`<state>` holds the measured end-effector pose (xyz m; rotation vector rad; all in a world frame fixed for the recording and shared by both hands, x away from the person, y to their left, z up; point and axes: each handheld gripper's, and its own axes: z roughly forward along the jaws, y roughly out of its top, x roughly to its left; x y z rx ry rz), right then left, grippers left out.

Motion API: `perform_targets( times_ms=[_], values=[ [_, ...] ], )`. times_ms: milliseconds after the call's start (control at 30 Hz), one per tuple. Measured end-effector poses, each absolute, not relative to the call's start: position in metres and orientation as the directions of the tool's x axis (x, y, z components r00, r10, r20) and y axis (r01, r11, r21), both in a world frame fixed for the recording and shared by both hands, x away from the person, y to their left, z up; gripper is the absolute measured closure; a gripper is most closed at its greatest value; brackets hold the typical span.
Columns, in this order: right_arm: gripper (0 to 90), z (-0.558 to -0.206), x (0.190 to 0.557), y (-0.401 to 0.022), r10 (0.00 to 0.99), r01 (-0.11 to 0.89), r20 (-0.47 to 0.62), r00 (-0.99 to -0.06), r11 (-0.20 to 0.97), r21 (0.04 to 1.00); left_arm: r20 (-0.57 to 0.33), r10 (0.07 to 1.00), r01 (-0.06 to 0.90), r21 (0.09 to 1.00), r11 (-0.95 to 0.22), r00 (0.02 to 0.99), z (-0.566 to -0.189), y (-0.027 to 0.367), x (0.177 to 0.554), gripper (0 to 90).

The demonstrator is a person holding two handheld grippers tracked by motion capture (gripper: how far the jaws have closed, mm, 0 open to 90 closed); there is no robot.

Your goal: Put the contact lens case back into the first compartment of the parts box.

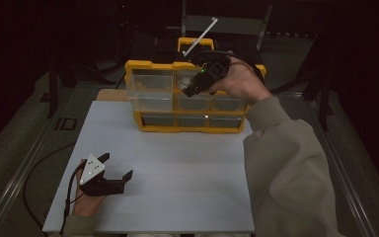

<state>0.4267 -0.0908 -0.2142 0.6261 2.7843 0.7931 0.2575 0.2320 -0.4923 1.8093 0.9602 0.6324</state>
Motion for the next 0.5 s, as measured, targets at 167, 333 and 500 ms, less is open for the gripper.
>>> perform_targets(
  times_ms=[167,333,500],
  values=[
    [49.2,-0.211,0.427,-0.088,0.442,0.341,-0.058,-0.895,0.764,0.547,0.007,0.832,0.336,0.913,-0.231,0.555,-0.492,0.232,0.257,0.1],
    [49.3,-0.210,0.428,-0.083,0.440,0.342,-0.054,-0.896,0.763,0.548,0.006,0.831,0.334,0.914,-0.230,0.556,-0.492,0.233,0.257,0.1],
    [49.2,-0.210,0.430,-0.078,0.435,0.336,-0.055,-0.899,0.765,0.549,0.002,0.832,0.334,0.915,-0.226,0.555,-0.492,0.233,0.257,0.1]
  ],
)
